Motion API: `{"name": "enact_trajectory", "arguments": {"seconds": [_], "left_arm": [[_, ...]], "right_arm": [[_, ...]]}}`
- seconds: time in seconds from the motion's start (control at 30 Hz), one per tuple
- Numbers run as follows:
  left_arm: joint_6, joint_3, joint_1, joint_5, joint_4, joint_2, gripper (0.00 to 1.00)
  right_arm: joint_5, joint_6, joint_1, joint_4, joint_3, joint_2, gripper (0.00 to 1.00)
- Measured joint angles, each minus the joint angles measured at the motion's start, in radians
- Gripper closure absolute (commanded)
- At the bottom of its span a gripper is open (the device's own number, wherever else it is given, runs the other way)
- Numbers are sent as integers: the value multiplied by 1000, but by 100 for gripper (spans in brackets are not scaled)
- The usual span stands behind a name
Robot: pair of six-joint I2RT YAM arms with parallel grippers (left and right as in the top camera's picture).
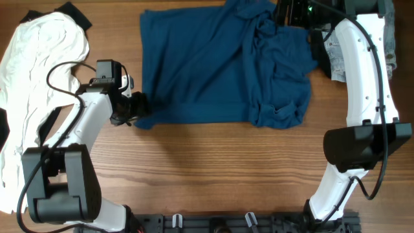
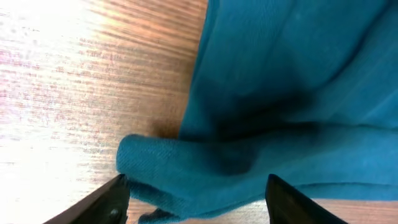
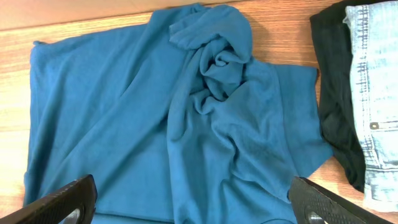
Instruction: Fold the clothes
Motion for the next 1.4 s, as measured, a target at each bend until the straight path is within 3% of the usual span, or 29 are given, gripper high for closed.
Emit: {"name": "enact_trajectory", "arguments": {"seconds": [0.23, 0.27, 0.33, 0.43, 0.6, 0.73, 1.0, 1.03, 1.1, 1.17, 1.4], "left_arm": [[10, 0, 0, 2, 10, 0, 50], [10, 0, 0, 2, 19, 0, 44], [9, 0, 0, -15, 38, 0, 23], [53, -1, 0, -58, 113, 0, 16], [217, 0, 0, -51, 232, 0, 16], [341, 1, 0, 36, 217, 0, 20], [489, 3, 0, 134, 72, 77, 40], [492, 3, 0, 142, 63, 77, 49], [505, 3, 0, 157, 27, 76, 81], [505, 3, 0, 161, 3, 70, 96], [457, 5, 0, 136, -57, -10, 96]], "right_arm": [[-8, -3, 0, -85, 0, 0, 3], [-8, -4, 0, -106, 0, 0, 3], [-8, -7, 0, -129, 0, 0, 3], [-8, -8, 0, -133, 0, 0, 3], [-8, -11, 0, -134, 0, 0, 3], [-8, -11, 0, -134, 0, 0, 3], [-8, -11, 0, -132, 0, 0, 3], [-8, -11, 0, -130, 0, 0, 2], [-8, -11, 0, -127, 0, 0, 3], [-8, -11, 0, -126, 0, 0, 3], [-8, -11, 0, -154, 0, 0, 6]]}}
